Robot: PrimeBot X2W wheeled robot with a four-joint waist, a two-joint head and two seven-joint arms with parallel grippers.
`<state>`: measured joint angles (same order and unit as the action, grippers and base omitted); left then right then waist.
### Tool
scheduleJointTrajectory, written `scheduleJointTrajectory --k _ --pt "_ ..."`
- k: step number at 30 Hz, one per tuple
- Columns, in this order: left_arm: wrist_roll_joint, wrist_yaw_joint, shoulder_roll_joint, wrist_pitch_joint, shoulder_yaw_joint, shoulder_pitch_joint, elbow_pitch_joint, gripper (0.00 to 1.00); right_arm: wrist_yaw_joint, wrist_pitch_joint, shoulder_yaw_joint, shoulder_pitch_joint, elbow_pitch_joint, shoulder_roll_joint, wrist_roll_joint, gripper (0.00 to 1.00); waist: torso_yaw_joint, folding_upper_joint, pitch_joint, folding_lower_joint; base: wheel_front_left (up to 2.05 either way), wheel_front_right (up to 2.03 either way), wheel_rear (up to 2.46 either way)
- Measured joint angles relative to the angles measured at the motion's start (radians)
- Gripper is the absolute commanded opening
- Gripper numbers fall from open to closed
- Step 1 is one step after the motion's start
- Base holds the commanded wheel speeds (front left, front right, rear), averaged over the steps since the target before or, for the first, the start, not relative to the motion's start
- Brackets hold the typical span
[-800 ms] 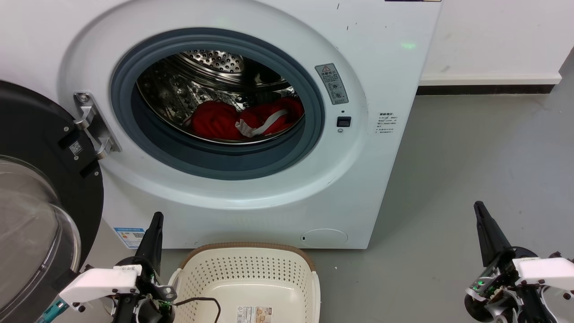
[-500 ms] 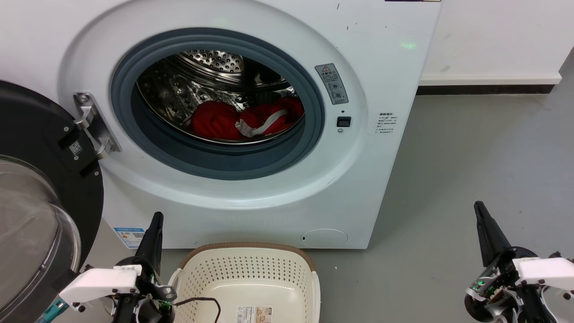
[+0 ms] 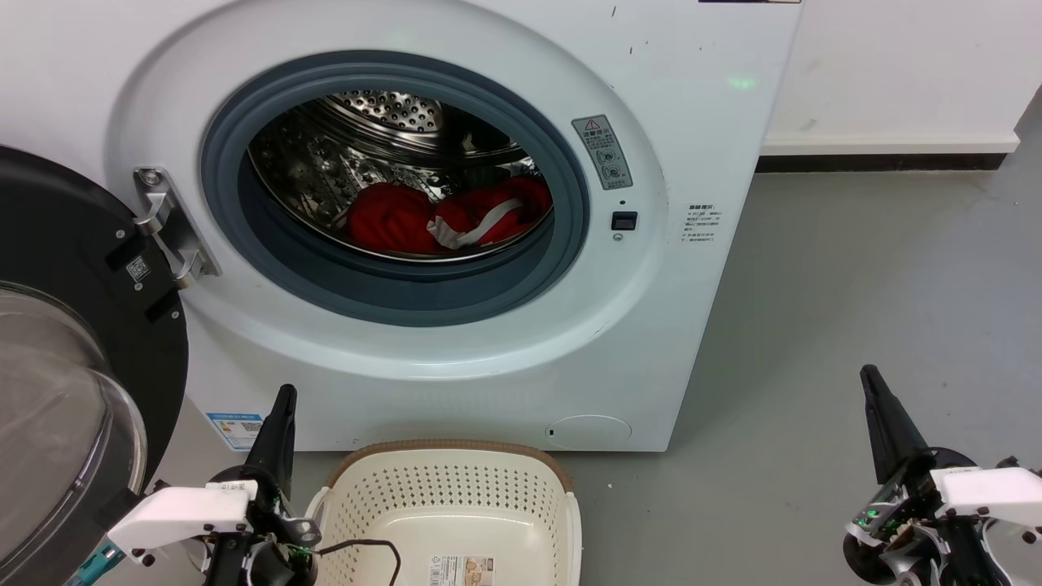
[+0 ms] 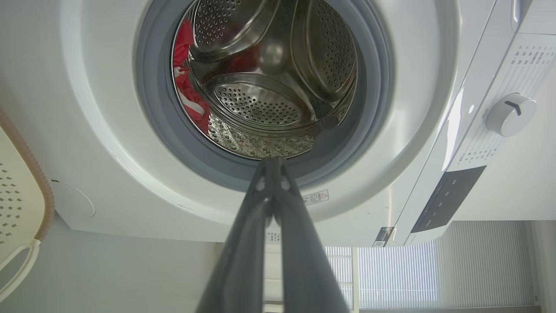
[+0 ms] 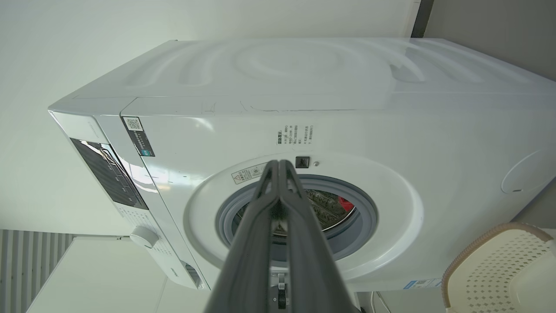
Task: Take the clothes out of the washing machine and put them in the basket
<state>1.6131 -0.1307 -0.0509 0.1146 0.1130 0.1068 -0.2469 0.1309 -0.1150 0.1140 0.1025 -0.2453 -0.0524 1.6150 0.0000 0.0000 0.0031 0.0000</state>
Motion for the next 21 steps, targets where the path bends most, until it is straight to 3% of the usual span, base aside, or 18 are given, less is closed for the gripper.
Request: scheduleJointTrajectory --k 3,4,21 --pt "0.000 0.000 0.000 0.000 0.000 0.000 0.000 0.00 0.000 0.000 0.000 0.000 0.000 0.000 0.000 0.00 0.000 0.0000 0.000 0.0000 0.00 0.00 0.00" --pt "0.000 0.000 0.000 0.000 0.000 -0.001 -0.002 1.00 0.000 0.000 0.000 -0.001 -0.001 0.000 0.000 1.00 0.000 0.0000 0.000 0.0000 0.00 0.00 0.00" --pt "-0.044 0.000 0.004 -0.059 -0.015 -0.047 -0.033 1.00 0.000 0.059 -0.012 -0.046 -0.039 0.002 -0.060 1.00 -0.002 0.0000 0.002 0.0000 0.00 0.00 0.00"
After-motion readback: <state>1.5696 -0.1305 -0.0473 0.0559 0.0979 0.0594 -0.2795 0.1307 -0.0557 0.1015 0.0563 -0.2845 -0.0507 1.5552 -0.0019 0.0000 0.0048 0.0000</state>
